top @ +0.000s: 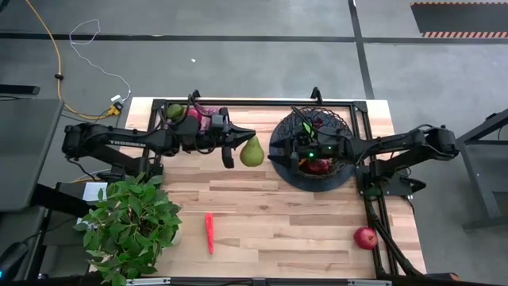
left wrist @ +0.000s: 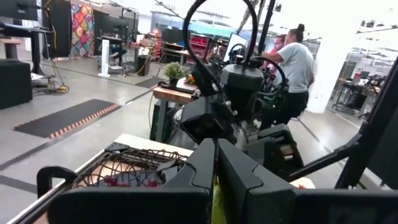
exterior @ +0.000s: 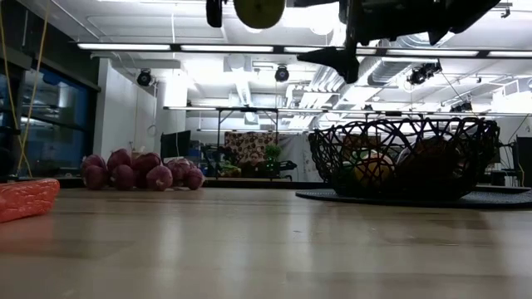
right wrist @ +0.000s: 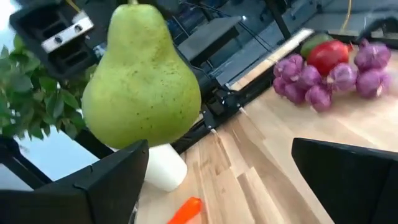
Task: Build produce basket
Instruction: Put the green pear into the black wire basket
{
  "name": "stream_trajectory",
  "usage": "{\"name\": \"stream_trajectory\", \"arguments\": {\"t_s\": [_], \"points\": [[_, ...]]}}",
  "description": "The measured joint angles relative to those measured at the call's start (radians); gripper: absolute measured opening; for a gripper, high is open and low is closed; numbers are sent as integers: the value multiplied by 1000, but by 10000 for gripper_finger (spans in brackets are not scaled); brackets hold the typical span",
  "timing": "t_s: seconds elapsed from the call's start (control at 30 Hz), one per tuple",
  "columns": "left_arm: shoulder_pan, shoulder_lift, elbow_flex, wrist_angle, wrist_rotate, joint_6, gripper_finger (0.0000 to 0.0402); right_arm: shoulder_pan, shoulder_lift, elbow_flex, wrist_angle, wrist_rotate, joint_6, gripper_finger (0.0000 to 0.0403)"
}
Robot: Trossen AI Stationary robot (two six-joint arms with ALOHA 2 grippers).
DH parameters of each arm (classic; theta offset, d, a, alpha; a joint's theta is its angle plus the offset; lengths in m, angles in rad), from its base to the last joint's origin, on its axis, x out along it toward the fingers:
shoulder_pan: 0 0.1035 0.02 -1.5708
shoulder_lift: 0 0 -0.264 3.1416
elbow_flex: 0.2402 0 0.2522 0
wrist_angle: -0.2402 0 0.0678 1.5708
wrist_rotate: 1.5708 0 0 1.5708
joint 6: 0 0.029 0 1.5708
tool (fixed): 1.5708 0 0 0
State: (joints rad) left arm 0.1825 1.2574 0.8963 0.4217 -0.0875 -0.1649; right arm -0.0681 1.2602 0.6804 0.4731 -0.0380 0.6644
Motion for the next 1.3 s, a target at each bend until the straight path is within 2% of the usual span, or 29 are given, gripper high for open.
{"name": "stream_trajectory", "arguments": {"t_s": [0.1, 0.23, 0.4, 0.5, 0.9, 1.3], "points": [[0, 20, 0, 43, -1, -15, 0, 2, 0, 0, -32, 0, 7, 376], [0, 54, 0, 55, -6, -15, 0, 2, 0, 0, -23, -10, -85, 376], [0, 81, 0, 71, -11, -21, 0, 4, 0, 0, 61, -137, -150, 376], [0, 103, 2, 127, -10, -41, 0, 6, 0, 0, 70, -131, -149, 376], [0, 263, 149, 124, 24, -33, 0, 6, 4, 0, 79, -138, -141, 376], [0, 281, 174, 97, 8, 17, 0, 5, 6, -1, 127, -178, -105, 376]]}}
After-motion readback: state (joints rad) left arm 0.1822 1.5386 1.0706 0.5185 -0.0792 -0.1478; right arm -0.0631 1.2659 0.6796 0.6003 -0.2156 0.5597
